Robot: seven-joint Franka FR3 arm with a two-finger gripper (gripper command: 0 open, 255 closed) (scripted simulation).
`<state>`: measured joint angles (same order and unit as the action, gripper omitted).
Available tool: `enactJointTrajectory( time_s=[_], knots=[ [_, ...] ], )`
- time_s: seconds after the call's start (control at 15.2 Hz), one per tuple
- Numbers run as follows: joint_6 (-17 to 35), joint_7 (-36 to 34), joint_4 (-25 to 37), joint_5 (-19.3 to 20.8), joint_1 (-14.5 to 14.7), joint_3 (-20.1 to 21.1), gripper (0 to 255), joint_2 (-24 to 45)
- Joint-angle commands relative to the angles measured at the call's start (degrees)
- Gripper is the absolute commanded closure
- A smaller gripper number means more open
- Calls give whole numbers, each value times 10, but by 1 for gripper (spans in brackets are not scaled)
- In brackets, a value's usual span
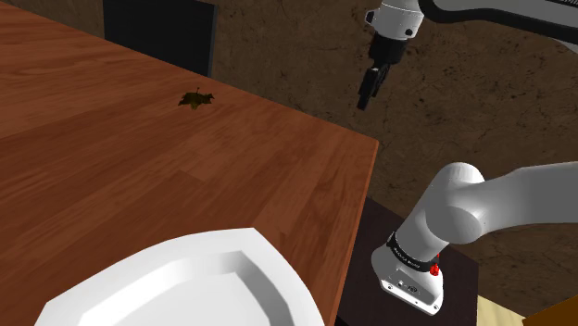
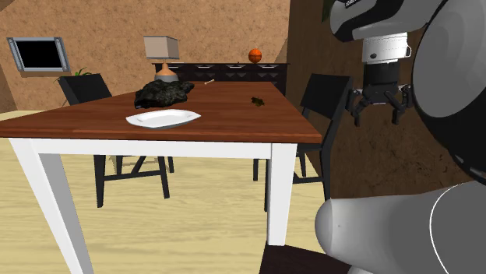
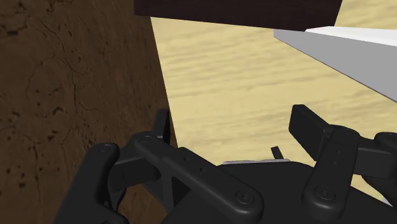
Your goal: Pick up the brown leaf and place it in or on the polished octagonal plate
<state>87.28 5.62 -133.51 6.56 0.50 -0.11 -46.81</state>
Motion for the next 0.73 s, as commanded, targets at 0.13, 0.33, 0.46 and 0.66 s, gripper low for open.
enactJointTrajectory(
  time_s=[0.13, 0.33, 0.46, 0.66],
  knots=[
    [22, -12, 4, -21, 11, 11, 0, 17],
    [54, -29, 13, -50, 27, 28, 0, 44],
    [76, -40, 22, -68, 37, 39, 0, 64],
    [108, -54, 38, -93, 51, 55, 0, 95]
  ],
)
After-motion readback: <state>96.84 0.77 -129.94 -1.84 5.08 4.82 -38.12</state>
